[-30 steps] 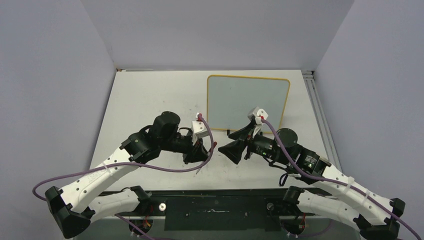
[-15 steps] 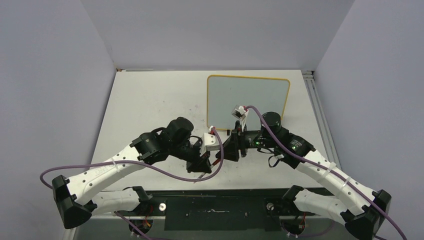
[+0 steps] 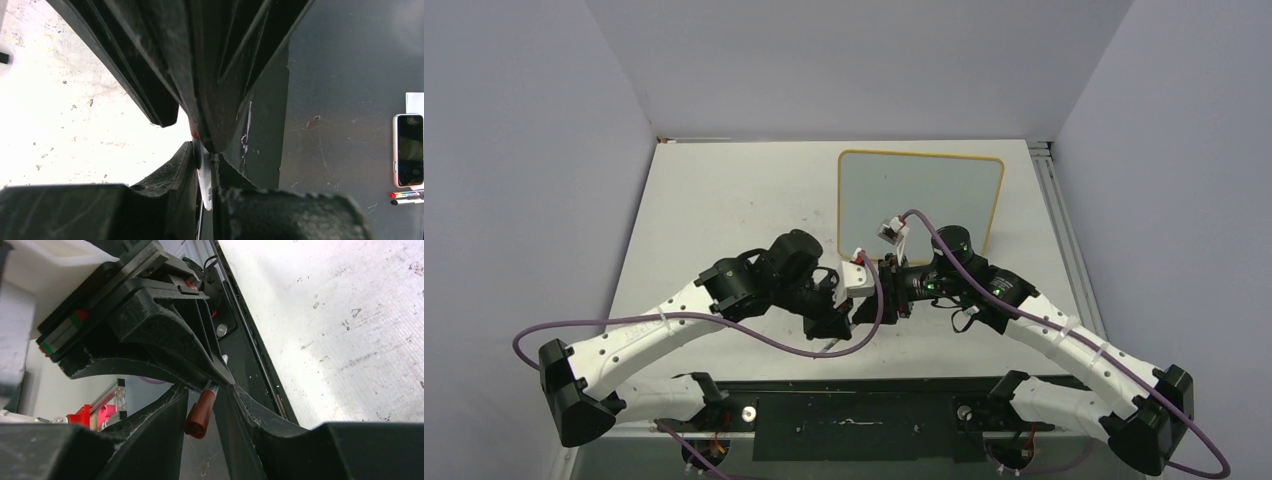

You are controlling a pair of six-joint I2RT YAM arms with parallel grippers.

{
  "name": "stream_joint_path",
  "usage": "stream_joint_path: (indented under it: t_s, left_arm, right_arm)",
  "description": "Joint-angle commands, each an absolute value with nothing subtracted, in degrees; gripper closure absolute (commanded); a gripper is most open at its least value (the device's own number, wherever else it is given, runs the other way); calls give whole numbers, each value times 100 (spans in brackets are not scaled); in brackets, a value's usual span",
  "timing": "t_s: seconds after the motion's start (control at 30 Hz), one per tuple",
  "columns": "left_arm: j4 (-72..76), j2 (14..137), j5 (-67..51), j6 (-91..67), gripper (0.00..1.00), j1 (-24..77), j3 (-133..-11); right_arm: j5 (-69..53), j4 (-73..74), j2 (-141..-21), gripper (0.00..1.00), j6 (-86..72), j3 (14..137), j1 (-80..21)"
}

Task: Write a sentence on the whiteboard
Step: Open the whiteboard marker.

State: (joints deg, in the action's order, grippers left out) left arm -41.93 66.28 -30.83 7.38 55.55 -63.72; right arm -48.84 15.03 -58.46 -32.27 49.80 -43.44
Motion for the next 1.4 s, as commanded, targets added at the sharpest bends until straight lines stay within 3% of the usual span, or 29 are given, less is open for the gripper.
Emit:
stream_joint_path:
  t_s: [0.0, 0.87, 1.03, 1.1, 1.3, 1.37]
  left_arm:
    - [-4340, 6730, -2853, 914, 100, 5644, -6763]
    - [-4517, 7003, -2338, 993, 100, 5775, -7067]
    - [-4500, 7025, -2186, 969, 99, 5784, -7114]
    - [-4464, 7002, -2128, 923, 95, 5783, -7096]
    - [-4289, 6802, -1850, 829, 45, 5770, -6888]
    - [-4286, 6721, -1774, 810, 40, 5766, -6839]
  right_arm:
    - [-5027, 1234, -5930, 66, -3342, 4931, -4355]
    - [-4829, 1648, -6188, 78, -3090, 4913, -4534]
    - [-4693, 1617, -6161, 91, -3040, 4875, -4540]
    - [-4565, 1484, -6090, 95, -3107, 4830, -4546]
    - [-4416, 556, -5796, 95, -3632, 4381, -4480]
    - [-4270, 428, -5700, 95, -3669, 4290, -4422]
